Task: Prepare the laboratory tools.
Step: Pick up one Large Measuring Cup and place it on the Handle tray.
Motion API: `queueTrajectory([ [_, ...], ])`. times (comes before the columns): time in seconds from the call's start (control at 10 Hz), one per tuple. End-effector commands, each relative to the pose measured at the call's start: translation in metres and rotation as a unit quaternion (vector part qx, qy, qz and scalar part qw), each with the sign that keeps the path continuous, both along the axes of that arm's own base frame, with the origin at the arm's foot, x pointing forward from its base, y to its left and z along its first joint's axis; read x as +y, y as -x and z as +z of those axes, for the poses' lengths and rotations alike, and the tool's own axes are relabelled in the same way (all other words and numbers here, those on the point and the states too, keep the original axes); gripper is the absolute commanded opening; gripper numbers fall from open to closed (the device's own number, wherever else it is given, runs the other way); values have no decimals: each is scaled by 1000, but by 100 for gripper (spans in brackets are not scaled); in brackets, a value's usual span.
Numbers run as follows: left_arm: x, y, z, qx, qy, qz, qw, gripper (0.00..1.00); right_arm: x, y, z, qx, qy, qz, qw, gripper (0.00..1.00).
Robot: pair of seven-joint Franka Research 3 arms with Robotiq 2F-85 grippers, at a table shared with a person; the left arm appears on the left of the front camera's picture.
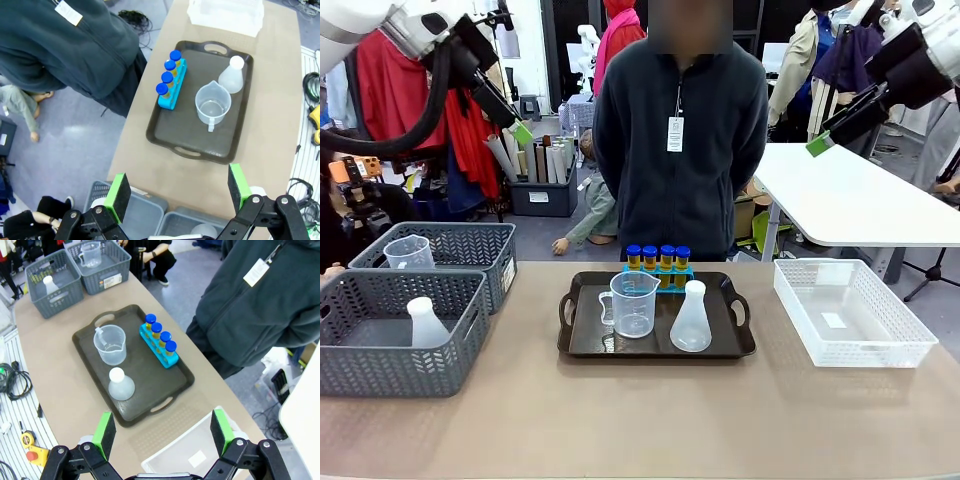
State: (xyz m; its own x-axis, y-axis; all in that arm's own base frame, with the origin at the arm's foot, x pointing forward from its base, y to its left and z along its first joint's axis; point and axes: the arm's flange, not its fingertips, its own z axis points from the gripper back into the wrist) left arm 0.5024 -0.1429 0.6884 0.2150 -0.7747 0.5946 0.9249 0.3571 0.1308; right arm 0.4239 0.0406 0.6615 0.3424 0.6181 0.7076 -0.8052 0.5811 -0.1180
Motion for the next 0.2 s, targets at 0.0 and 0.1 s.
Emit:
queueTrajectory([
  [0.0, 2, 0, 2, -2, 1, 2, 1000, 100, -1, 0, 1, -2, -3, 2, 1000, 100],
  [0.1, 2, 0, 2, -2, 1, 2, 1000, 100, -1, 0, 1, -2, -3, 2, 1000, 100],
])
